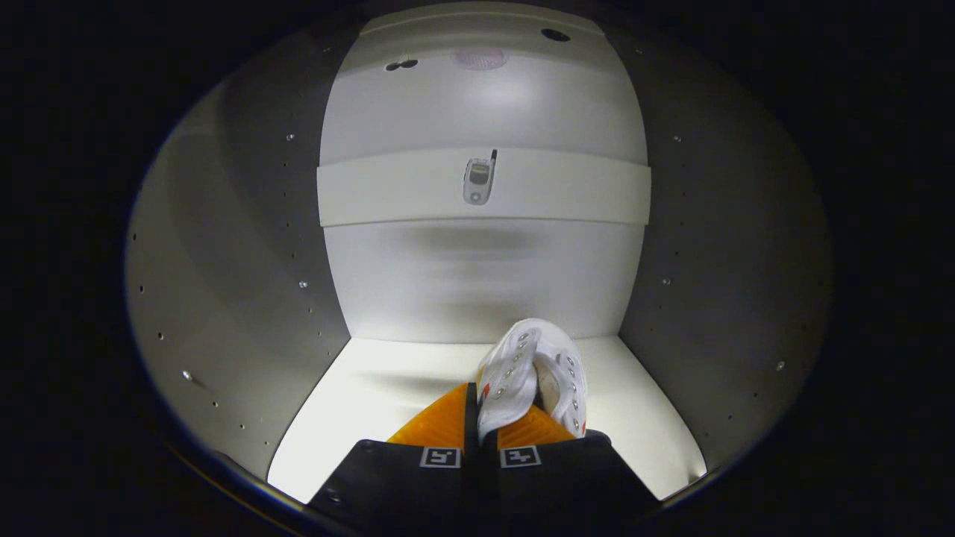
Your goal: Open the shoe cabinet door, grab the shoes and put them into the shoe cabinet, then close the shoe cabinet door.
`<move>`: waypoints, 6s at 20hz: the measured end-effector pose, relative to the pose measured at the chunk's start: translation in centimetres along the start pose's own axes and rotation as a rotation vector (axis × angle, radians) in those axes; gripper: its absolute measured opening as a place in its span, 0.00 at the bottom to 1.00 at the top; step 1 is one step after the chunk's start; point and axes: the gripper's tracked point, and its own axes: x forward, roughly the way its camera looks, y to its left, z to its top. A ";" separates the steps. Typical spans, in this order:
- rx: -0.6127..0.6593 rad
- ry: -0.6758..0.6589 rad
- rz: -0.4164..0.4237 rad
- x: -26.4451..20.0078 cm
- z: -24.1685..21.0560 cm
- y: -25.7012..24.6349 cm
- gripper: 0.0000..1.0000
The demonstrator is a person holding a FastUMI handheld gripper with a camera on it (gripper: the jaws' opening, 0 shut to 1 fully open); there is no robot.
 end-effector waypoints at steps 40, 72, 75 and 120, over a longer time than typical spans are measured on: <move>0.065 -0.252 -0.027 -24.6 6.8 3.0 0.98; 0.118 -0.403 -0.183 -58.1 2.3 -24.4 0.97; 0.138 -0.391 -0.210 -56.5 2.1 -26.9 0.97; 0.097 -0.339 0.005 -45.9 2.4 1.1 0.98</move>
